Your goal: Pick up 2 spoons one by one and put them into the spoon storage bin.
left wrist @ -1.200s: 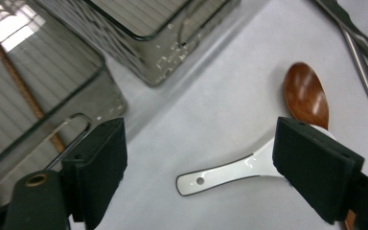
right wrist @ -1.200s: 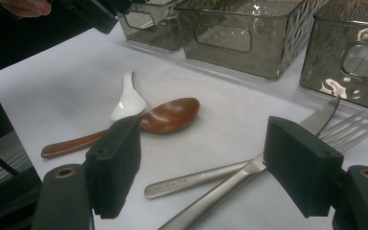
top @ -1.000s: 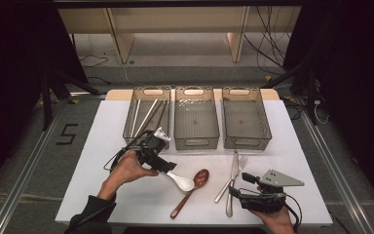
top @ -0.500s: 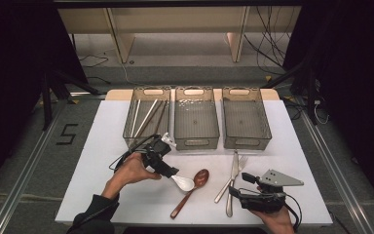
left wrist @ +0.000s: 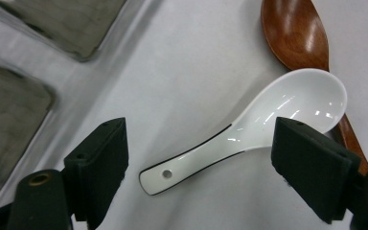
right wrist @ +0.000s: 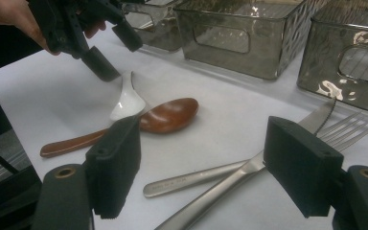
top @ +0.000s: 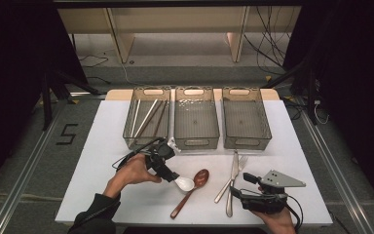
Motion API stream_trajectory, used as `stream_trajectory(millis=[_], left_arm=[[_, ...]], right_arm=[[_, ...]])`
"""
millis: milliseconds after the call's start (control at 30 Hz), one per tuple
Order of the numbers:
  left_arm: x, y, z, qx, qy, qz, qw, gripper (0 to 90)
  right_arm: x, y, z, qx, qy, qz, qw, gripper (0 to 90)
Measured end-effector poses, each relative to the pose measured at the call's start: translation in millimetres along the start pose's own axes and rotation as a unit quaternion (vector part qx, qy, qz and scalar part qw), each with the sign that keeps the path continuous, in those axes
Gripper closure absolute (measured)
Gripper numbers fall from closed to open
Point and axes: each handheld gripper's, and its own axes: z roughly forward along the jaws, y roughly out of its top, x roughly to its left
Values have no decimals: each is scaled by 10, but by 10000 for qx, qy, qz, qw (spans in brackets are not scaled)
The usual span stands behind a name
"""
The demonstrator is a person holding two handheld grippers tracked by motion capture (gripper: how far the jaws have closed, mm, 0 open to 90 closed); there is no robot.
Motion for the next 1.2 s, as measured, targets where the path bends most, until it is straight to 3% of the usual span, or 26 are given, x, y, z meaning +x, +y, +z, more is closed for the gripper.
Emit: stream_trajectory(millis=[367,533,700,833,1033,1200], left_arm=[[22,-67,160,213,-138,177,9995,216],[23,-93,218,342,-80,382,9987,217],[39,-89,229,282,-226,430,9984,232],[28,-94,241,431,-310,518,9972,240],[0,-98,215,494,-292,626,9964,309],[-47,-104,179,622,-326,829,9941,425]], right_arm=[[12,7,29,40,22,-16,10000,298],[18,12,39,42,40,-34,10000,298],[20,10,45,47,34,-38,10000,298],[22,11,47,46,36,-41,10000,298],[22,13,43,43,37,-41,10000,298],[23,14,41,38,30,-44,10000,298]])
